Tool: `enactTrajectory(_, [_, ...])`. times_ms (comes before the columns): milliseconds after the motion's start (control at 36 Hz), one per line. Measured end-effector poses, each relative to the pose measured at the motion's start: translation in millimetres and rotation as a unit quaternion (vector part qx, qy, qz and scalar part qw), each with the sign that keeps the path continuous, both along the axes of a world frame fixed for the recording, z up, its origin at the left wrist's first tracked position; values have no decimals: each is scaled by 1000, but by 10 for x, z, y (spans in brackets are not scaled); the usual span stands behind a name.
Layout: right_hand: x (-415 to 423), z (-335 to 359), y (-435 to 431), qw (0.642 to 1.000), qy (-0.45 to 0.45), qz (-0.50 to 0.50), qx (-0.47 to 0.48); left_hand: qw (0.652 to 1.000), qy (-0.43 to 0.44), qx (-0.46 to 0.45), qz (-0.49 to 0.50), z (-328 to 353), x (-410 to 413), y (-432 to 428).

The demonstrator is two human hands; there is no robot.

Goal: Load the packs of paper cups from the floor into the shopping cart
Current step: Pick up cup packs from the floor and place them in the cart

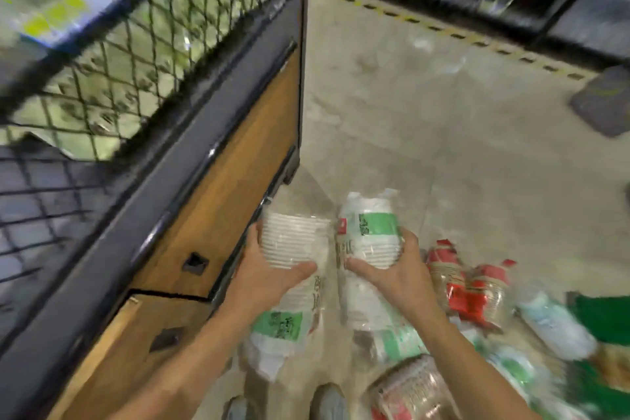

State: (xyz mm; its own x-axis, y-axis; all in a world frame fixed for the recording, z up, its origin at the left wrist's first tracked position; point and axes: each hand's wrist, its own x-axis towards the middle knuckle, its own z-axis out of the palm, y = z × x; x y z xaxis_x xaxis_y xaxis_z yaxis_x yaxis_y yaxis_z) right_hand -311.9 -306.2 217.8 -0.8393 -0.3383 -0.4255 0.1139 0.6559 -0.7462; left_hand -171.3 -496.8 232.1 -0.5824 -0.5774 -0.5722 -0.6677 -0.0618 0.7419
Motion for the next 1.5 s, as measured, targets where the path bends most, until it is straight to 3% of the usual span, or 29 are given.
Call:
enactTrajectory(194, [32, 2633, 218, 995, 62, 7, -76, 991, 117, -38, 47, 2548, 169, 139])
enactTrajectory(333, [211, 3926, 188, 982, 100, 68, -145, 978, 155, -107, 88, 3949, 581, 261])
enactTrajectory(500, [603, 4813, -43, 945, 137, 224, -196, 950, 180, -177, 185, 4876, 1408, 608])
enactTrajectory(722, [2021, 5418, -261, 839, 133, 459, -261, 889, 137, -234, 370, 5386, 3118, 1419])
enactTrajectory(1028, [5189, 5596, -1, 652, 80, 701, -279, 713, 107, -298, 625, 5382, 5885, 3246])
enactTrajectory(1278, [8021, 5635, 1169, 469, 34, 830, -299, 548, 33, -298, 781, 5315, 7996, 5270])
enactTrajectory(1389, [8987, 5650, 1701, 419, -3, 853, -310, 468, -15, -318, 824, 5332, 8685, 5982])
enactTrajectory(1500, [9796, 5658, 2089, 367, -22, 876, -311, 424, -42, -313, 849, 5368, 9264, 6494])
